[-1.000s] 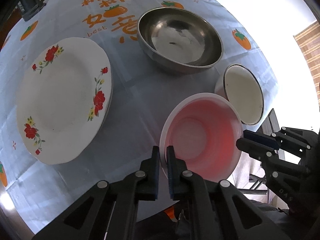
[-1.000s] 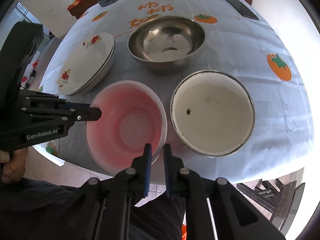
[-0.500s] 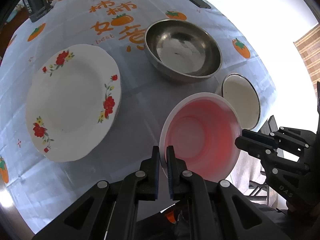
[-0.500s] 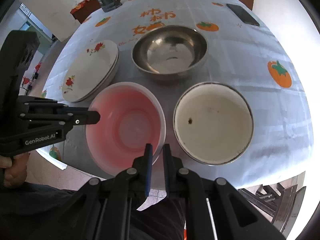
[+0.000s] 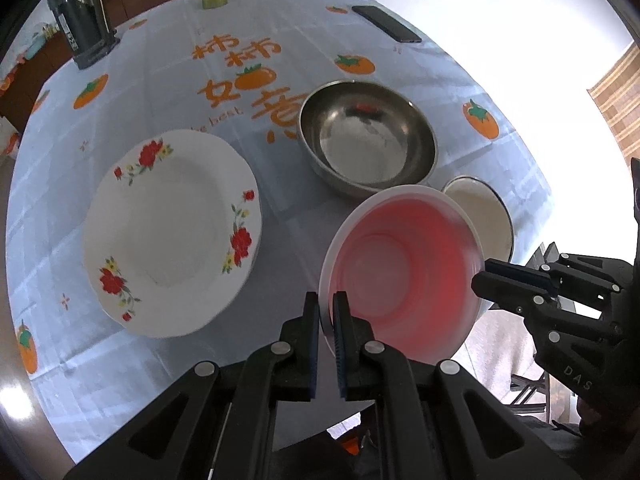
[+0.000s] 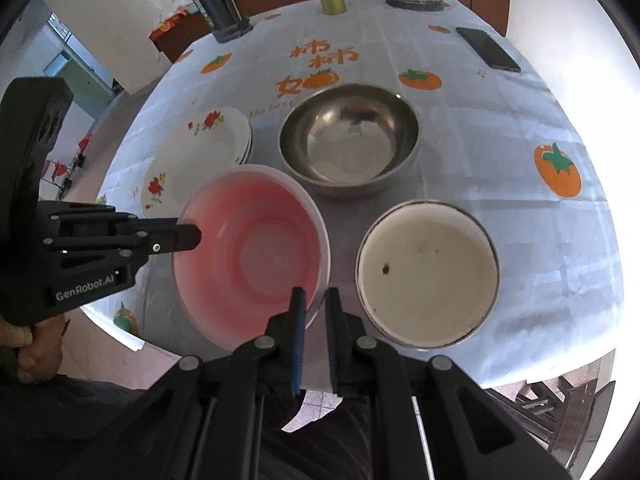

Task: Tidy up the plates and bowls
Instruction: 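Close both grippers on opposite sides of the pink bowl rim, then lift the pink bowl with both grippers and carry it over the steel bowl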

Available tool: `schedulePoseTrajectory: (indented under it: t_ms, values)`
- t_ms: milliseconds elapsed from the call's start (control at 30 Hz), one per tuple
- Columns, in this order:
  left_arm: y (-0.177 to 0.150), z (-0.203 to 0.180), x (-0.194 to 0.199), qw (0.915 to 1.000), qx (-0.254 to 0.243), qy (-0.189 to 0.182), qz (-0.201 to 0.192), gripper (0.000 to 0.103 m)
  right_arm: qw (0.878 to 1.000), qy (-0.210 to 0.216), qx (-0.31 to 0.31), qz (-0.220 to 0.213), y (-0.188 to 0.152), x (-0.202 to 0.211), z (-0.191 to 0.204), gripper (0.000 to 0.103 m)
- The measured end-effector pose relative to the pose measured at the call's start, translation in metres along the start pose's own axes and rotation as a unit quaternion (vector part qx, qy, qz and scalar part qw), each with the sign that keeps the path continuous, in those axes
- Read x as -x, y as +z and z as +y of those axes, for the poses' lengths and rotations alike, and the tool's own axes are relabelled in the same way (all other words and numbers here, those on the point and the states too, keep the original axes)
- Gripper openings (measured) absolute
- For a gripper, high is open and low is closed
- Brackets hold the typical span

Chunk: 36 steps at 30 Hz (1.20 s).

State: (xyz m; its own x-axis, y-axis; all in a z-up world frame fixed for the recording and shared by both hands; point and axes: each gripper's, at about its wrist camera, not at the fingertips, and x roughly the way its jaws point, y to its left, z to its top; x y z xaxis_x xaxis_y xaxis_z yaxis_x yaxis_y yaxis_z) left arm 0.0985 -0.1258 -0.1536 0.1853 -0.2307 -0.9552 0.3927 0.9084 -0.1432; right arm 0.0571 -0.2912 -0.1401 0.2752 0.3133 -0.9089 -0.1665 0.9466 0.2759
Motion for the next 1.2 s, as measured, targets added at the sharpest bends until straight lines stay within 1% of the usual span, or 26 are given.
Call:
schedulePoseTrajectory:
  t_ms: [267,1200]
  values:
    - [0.011,-0.002,0.009,0.9999,-0.003,0.002,-0.011,0.008,1.0,-0.003,-0.002,-0.019,0.012,0.009,-0.002,0.009]
    - [0.034,-0.005,0.02,0.9994,-0.001,0.018,-0.029,0.008,0.999,0.005,0.009,-0.053,0.044,0.025,-0.009,0.008]
